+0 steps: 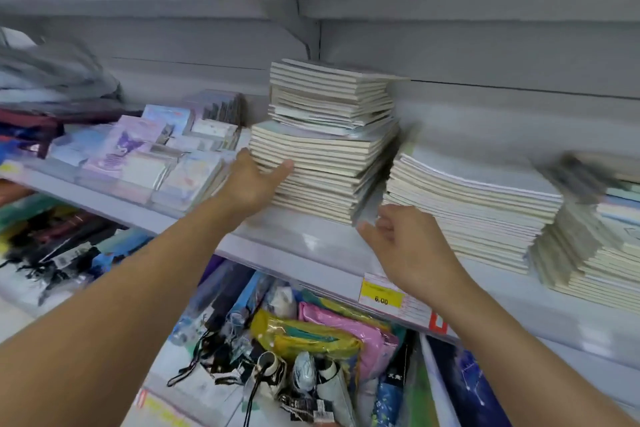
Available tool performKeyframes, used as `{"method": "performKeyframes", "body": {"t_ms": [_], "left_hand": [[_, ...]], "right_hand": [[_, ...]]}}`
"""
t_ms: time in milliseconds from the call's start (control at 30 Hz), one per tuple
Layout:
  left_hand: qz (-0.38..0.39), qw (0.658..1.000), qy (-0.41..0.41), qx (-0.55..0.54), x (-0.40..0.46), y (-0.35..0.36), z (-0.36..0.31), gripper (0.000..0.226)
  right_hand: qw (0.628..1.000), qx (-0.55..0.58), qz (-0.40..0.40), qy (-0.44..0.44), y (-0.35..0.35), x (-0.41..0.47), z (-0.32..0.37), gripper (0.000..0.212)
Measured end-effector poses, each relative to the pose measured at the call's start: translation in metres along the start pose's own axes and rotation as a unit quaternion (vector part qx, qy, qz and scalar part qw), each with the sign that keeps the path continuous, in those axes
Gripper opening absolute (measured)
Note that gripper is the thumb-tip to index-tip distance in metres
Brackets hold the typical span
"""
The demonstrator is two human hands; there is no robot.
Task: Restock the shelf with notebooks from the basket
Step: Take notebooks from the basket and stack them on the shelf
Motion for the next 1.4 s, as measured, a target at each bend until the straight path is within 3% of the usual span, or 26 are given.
{"method": "performKeyframes", "body": {"t_ms": [133, 300, 500, 767, 933, 1167, 1300, 1400], "left_hand": [[0.018, 0.999, 0.023, 0.023, 0.029, -0.001, 0.029, 0.074], [0.02, 0.997, 0.057, 0.041, 0.038, -0.014, 0.051, 0.046], [-0.002, 0.999, 0.044, 0.012, 0.034, -0.019, 0.05, 0.038], [-0.039, 0.997, 0.067, 0.02, 0.033, -0.021, 0.048, 0.038], [-0.04, 0.998, 0.05, 0.01, 0.035, -0.021, 0.053, 0.039], [-0.047, 0.999, 0.017, -0.013, 0.043, -0.02, 0.064, 0.057], [-0.056, 0.998, 0.018, -0.021, 0.038, -0.022, 0.062, 0.054], [-0.042, 0.999, 0.018, -0.029, 0.032, -0.021, 0.058, 0.038]], "right_hand": [[0.994, -0.091, -0.052, -0.014, 0.008, 0.028, 0.023, 0.053], [0.975, -0.14, -0.173, 0.007, 0.003, 0.035, 0.024, 0.056], [0.991, -0.063, -0.094, 0.074, 0.025, 0.048, 0.009, 0.059], [0.993, -0.021, -0.098, 0.055, 0.026, 0.061, 0.011, 0.061], [0.993, 0.021, -0.104, 0.055, 0.026, 0.056, 0.008, 0.076], [0.981, 0.101, -0.14, 0.091, 0.024, 0.061, -0.005, 0.056], [0.987, 0.035, -0.129, 0.088, 0.026, 0.059, -0.001, 0.048], [0.992, -0.012, -0.095, 0.077, 0.031, 0.056, 0.005, 0.058]]}}
Point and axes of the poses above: each hand's wrist, its own x-axis towards the middle knuckle, its own y-axis out of the palm, z = x × y, the point moved 9 cm from there along x, towards the middle knuckle, and after that the axes turned 1 degree about -y, right-handed, at the moved point
